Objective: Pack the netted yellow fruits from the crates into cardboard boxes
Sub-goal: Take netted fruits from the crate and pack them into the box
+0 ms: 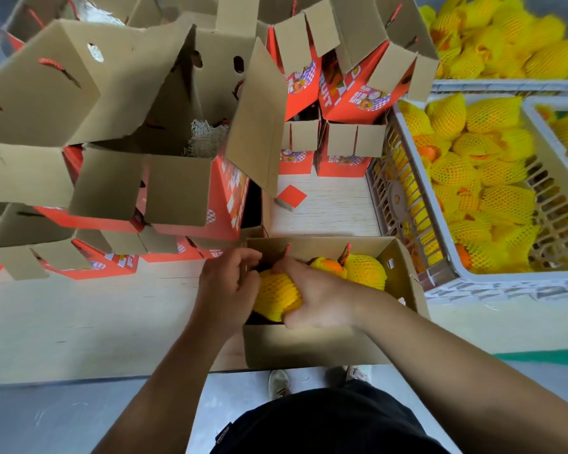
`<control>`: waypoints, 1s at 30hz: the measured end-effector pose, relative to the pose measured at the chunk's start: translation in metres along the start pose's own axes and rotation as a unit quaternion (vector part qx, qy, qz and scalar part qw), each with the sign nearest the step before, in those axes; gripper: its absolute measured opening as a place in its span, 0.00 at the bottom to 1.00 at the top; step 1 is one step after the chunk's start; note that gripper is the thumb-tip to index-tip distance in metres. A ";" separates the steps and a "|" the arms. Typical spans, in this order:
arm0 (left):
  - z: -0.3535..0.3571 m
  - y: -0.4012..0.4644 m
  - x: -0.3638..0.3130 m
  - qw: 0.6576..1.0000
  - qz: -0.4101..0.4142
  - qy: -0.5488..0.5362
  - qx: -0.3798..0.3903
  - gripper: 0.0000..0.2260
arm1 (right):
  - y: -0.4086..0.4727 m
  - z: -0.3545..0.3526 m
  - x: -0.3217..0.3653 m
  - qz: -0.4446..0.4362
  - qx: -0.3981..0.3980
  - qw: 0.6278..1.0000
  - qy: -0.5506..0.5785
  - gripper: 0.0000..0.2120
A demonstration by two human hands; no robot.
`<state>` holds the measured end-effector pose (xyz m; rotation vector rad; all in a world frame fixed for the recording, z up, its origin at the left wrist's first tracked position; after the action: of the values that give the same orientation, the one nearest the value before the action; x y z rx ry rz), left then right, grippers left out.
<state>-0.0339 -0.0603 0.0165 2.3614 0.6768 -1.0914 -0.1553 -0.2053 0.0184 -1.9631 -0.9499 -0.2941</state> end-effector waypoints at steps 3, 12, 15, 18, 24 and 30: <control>0.007 -0.003 -0.006 0.977 0.067 0.098 0.180 0.26 | 0.007 0.005 -0.001 0.026 0.009 0.994 0.106 0.35; 0.000 0.013 -0.010 0.945 0.110 0.216 0.220 0.35 | 0.013 -0.009 -0.025 0.008 -0.038 0.949 0.312 0.21; -0.011 0.004 -0.005 0.981 0.093 0.109 0.129 0.37 | 0.019 -0.008 -0.014 -0.093 -0.171 0.981 -0.024 0.18; -0.015 -0.005 0.000 0.989 0.085 0.082 0.094 0.38 | 0.041 0.020 0.001 -0.035 -0.091 0.963 -0.250 0.27; 0.002 -0.010 0.006 0.980 0.092 0.135 0.117 0.39 | 0.069 0.039 0.014 0.063 -0.027 0.948 -0.312 0.29; 0.005 -0.017 0.013 0.992 0.079 0.070 0.070 0.39 | 0.056 0.026 0.013 0.011 -0.120 0.976 -0.184 0.37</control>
<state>-0.0394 -0.0466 0.0000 2.5818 0.4647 -0.9388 -0.1099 -0.1942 -0.0244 -2.2987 -1.1699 -0.0314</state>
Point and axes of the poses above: each hand's wrist, its own y-axis towards the middle knuckle, its own z-axis out of the palm, x = y × z, the point moved 3 cm from there along y, towards the middle knuckle, and after that the axes turned 15 degrees about z, right-handed, at the moved point
